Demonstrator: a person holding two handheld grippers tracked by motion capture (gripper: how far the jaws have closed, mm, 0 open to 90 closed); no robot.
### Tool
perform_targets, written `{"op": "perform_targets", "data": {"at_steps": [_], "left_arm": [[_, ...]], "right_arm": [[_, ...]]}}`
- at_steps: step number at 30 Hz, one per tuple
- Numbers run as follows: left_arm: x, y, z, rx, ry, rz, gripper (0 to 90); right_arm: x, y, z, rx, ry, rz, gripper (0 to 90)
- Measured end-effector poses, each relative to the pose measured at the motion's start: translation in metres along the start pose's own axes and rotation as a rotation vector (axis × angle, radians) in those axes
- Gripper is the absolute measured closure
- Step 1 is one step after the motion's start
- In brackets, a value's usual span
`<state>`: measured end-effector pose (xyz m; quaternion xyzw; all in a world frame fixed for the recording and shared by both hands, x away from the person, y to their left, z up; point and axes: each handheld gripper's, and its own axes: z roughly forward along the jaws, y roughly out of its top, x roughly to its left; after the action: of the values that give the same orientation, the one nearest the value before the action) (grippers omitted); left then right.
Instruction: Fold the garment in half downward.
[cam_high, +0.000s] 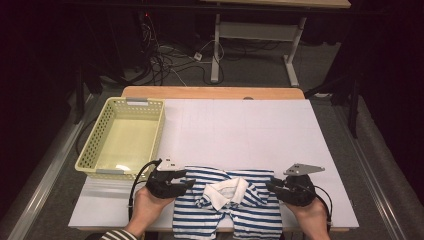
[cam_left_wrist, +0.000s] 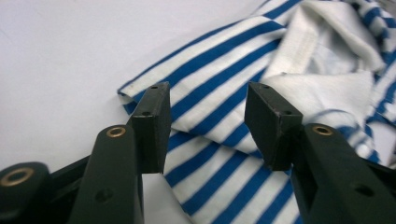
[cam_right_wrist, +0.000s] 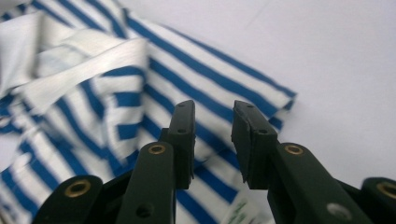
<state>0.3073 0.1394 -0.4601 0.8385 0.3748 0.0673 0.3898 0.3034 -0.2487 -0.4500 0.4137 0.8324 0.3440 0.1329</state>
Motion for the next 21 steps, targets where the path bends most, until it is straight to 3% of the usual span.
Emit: {"op": "perform_targets", "data": {"at_steps": [6,14,16,17,18,21], "left_arm": [[0.006,0.006,0.017,0.029,0.022,-0.023,49.6],[0.013,0.007,0.032,0.085,0.033,-0.035,54.1],[0.014,0.007,0.035,0.099,0.030,-0.030,58.6],[0.014,0.008,0.035,0.100,0.029,-0.028,66.1],[0.014,0.008,0.035,0.104,0.021,-0.028,66.1],[0.013,0.007,0.036,0.118,0.015,-0.014,79.8]], "right_arm": [[-0.015,0.005,0.013,0.015,-0.039,0.042,68.1],[-0.021,0.005,0.020,0.039,-0.046,0.057,68.7],[-0.022,0.005,0.023,0.055,-0.045,0.058,71.2],[-0.021,0.005,0.027,0.072,-0.034,0.059,75.5],[-0.021,0.005,0.027,0.072,-0.034,0.059,75.5],[-0.019,0.007,0.029,0.089,-0.032,0.040,83.9]]}}
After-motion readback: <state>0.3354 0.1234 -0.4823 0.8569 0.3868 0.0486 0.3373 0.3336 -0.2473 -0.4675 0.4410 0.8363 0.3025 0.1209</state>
